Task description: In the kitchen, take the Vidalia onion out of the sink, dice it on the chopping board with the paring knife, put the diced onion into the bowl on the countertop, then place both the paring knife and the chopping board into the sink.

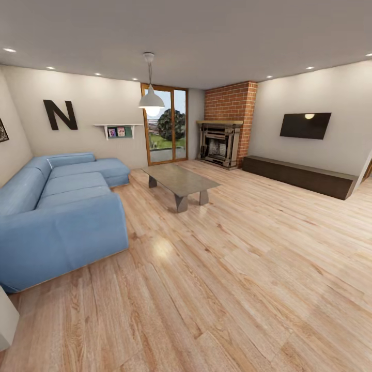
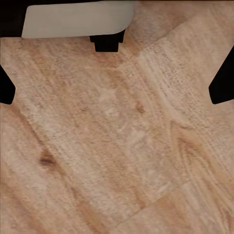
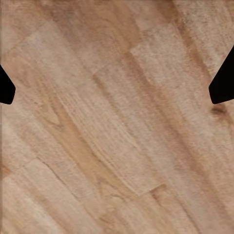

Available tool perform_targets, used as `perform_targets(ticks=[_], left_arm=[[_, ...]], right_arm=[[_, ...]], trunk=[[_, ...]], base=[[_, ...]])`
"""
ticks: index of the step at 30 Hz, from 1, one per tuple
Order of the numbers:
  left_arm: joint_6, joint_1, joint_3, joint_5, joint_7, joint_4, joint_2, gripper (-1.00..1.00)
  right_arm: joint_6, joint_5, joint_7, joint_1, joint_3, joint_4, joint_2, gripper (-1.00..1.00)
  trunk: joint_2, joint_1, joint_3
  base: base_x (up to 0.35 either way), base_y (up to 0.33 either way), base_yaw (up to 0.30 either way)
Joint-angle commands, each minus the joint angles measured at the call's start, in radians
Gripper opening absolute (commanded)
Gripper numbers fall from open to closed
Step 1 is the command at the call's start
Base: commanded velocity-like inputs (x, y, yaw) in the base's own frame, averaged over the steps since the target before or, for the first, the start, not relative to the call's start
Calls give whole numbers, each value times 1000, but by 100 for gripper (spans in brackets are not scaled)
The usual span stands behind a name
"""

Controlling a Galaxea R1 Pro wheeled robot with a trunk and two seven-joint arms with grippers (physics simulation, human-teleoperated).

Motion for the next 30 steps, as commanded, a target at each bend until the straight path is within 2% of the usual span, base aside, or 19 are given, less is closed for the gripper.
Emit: perform_targets(ticks=[1,9,18,30], left_arm=[[-3,0,0,1,-1,2,-1,100],[-6,0,-4,0,-3,7,-2,100],[-6,0,-1,0,-4,6,-1,100],[-6,0,1,0,-3,5,0,100]], right_arm=[[-5,0,0,0,0,0,0,100],[-12,-4,1,0,-3,1,0,100],[-11,-7,4,0,-5,4,0,100],[-11,-7,4,0,-6,5,-1,100]], trunk=[[0,0,-1],[0,0,-1],[0,0,-1],[0,0,-1]], base=[[0,0,0],[0,0,-19],[22,-8,-213],[255,-52,-243]])
